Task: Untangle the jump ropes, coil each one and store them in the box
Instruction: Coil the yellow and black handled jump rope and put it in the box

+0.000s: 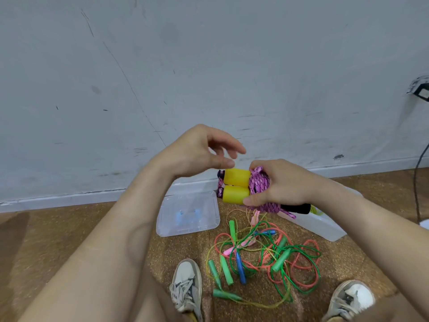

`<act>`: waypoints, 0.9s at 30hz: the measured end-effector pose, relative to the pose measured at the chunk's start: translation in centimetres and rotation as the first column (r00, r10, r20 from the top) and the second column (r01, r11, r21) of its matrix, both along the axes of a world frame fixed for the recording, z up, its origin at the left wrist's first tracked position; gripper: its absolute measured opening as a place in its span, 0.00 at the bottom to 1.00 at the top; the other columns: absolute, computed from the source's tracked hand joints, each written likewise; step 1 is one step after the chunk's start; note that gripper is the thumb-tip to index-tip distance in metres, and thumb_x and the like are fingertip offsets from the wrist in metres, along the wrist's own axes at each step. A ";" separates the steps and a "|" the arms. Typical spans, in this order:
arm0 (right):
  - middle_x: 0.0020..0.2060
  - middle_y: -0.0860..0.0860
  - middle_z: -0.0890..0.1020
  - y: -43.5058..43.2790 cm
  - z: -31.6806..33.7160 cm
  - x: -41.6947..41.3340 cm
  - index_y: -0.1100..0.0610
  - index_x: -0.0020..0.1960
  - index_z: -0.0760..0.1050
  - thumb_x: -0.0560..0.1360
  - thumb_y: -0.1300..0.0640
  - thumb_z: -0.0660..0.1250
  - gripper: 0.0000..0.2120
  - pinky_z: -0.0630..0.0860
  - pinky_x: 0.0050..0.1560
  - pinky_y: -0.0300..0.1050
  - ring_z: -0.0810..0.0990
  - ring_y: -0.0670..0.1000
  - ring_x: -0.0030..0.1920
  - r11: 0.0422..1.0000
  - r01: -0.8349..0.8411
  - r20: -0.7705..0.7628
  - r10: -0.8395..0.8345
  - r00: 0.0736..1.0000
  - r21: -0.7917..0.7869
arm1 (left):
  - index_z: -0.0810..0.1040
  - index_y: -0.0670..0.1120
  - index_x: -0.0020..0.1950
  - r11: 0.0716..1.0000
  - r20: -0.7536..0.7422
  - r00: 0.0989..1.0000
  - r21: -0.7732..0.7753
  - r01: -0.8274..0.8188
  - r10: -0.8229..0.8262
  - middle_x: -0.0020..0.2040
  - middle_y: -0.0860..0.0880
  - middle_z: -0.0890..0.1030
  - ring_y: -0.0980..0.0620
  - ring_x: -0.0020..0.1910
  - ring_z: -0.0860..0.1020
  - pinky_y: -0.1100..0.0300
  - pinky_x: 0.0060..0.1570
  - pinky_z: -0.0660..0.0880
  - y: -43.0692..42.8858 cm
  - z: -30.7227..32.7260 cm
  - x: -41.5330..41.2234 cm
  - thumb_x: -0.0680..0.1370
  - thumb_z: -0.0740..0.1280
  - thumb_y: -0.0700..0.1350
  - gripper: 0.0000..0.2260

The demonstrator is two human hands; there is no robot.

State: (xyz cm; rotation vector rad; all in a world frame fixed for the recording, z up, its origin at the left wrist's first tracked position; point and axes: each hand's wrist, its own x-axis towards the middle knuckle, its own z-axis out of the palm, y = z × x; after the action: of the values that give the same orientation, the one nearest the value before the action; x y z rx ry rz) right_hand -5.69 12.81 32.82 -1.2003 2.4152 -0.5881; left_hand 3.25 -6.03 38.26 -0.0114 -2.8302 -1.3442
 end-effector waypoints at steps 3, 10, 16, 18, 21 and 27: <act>0.43 0.48 0.80 -0.1 0.2 -0.1 0.47 0.55 0.71 0.62 0.34 0.74 0.29 0.76 0.48 0.52 0.78 0.52 0.46 0.999 -0.008 -0.064 0.010 0.998 0.032 | 0.81 0.56 0.57 0.969 0.026 0.990 -0.200 0.144 -0.142 0.48 0.54 0.80 0.55 0.37 0.76 0.68 0.41 0.74 2.0 -0.7 -0.3 0.68 0.77 0.39 0.20; 0.37 0.44 0.77 -1.0 0.2 0.5 0.46 0.35 0.68 0.67 0.37 0.71 0.16 0.71 0.39 0.47 0.76 0.52 0.43 1.000 0.025 -0.171 -0.023 0.985 0.014 | 0.80 0.49 0.45 0.917 -0.163 0.978 -0.395 0.053 -0.127 0.38 0.59 0.75 0.63 0.38 0.74 0.68 0.38 0.68 3.6 -1.5 -0.9 0.68 0.77 0.44 0.09; 0.43 0.47 0.81 -0.5 0.2 -0.3 0.45 0.45 0.75 0.66 0.36 0.69 0.15 0.76 0.46 0.51 0.78 0.52 0.46 0.996 0.076 -0.126 -0.082 0.989 -0.047 | 0.78 0.51 0.41 0.929 -0.105 0.986 -0.361 0.083 -0.129 0.34 0.58 0.76 0.61 0.34 0.74 0.67 0.36 0.70 3.4 -1.3 -0.7 0.66 0.77 0.41 0.10; 0.39 0.48 0.81 -0.5 0.3 -0.4 0.49 0.44 0.76 0.66 0.36 0.69 0.17 0.75 0.45 0.53 0.78 0.51 0.43 0.994 0.090 -0.115 -0.098 0.988 -0.068 | 0.83 0.49 0.40 0.938 -0.143 0.988 -0.347 -0.002 -0.051 0.32 0.57 0.79 0.62 0.33 0.75 0.68 0.35 0.71 2.9 -1.2 -0.7 0.67 0.77 0.44 0.05; 0.36 0.49 0.79 -0.4 0.5 -0.6 0.53 0.43 0.76 0.69 0.39 0.70 0.17 0.74 0.44 0.54 0.77 0.52 0.40 0.985 0.120 -0.076 -0.130 0.989 -0.126 | 0.84 0.49 0.39 0.937 -0.175 0.978 -0.310 -0.164 0.114 0.31 0.57 0.80 0.62 0.33 0.77 0.66 0.35 0.73 2.4 -1.1 -0.7 0.68 0.77 0.48 0.05; 0.38 0.47 0.78 0.0 0.4 -1.1 0.49 0.43 0.74 0.68 0.35 0.67 0.17 0.74 0.45 0.53 0.77 0.53 0.44 0.964 0.186 -0.059 -0.200 0.978 -0.188 | 0.82 0.50 0.36 0.919 -0.153 0.952 -0.257 -0.298 0.265 0.32 0.57 0.77 0.64 0.33 0.74 0.67 0.33 0.67 2.2 -2.0 -0.8 0.68 0.77 0.51 0.07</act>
State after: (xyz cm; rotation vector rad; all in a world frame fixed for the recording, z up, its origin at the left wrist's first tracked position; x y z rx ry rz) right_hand -6.81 12.79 33.18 -1.0802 2.6110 -0.8524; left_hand 2.45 -3.87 36.29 0.2957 -2.7614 -0.8550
